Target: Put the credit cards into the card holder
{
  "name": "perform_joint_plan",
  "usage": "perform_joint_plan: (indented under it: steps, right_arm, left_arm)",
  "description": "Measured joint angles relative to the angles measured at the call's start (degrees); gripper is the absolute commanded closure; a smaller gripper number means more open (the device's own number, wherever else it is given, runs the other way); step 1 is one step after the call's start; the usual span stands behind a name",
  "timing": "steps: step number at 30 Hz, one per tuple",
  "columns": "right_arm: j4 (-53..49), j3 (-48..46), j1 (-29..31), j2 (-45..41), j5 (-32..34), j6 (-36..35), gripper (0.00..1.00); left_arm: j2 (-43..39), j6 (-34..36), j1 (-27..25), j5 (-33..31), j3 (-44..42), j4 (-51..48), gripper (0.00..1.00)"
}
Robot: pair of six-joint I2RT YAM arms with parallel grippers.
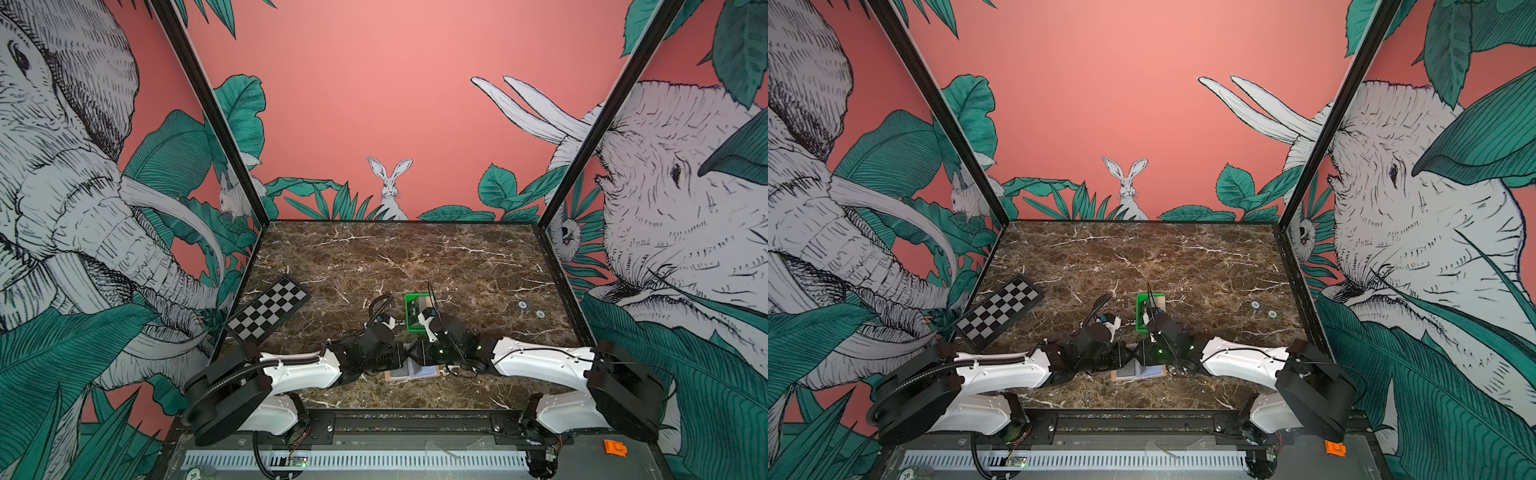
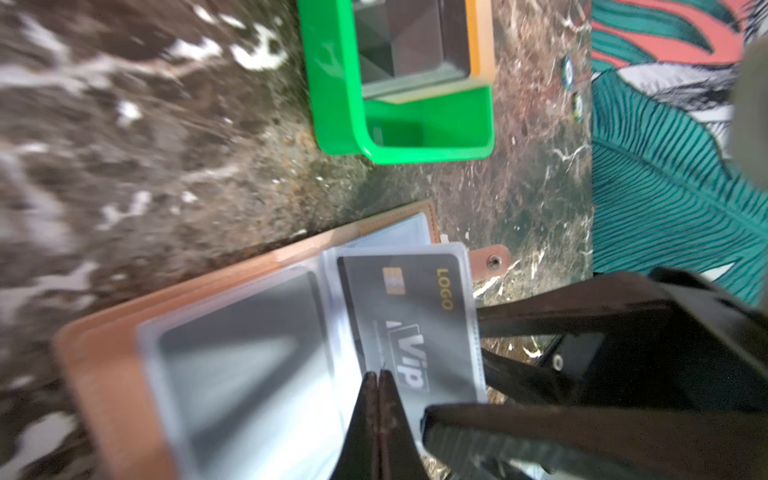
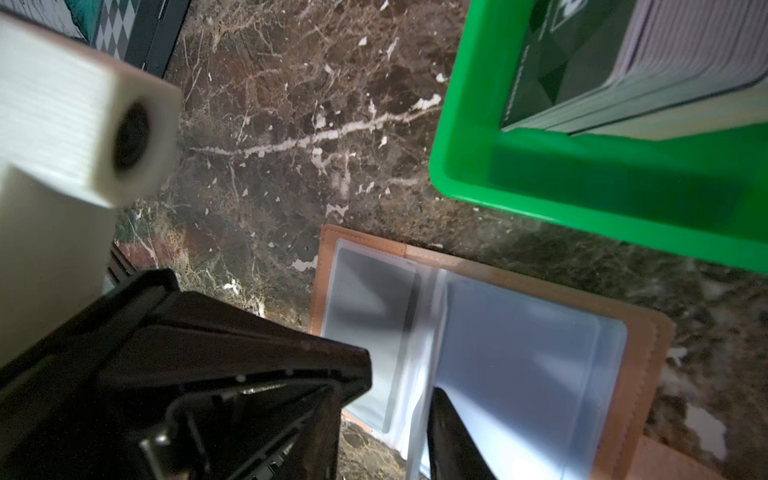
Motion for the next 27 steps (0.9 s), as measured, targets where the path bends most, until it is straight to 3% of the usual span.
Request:
perform_joint_plan:
  steps: [8,11,20,27]
  right_arm:
    - [-0.5,2.5,3.3,1.6,1.3,1.2,0.64]
    - [-0.4,4.0,5.0,2.8,2.3,1.9,0.64]
    - [-5.0,5.3,6.8,0.7,7.9,3.9,0.63]
    - [-13.7,10.1,5.8,-4.2,13.1,2.4,0.63]
  left_arm:
    - [-13.5,0.7,7.0,2.4,-6.0,-3.0,0.96]
    - [-18.9,1.2,9.0,3.1,-9.6,-3.0,0.80]
    - [-36.1,6.6,9.2,4.1,-12.3,-6.0,0.70]
    - [-33.7,10.4,9.2,5.3,-11.1,-8.7,0.69]
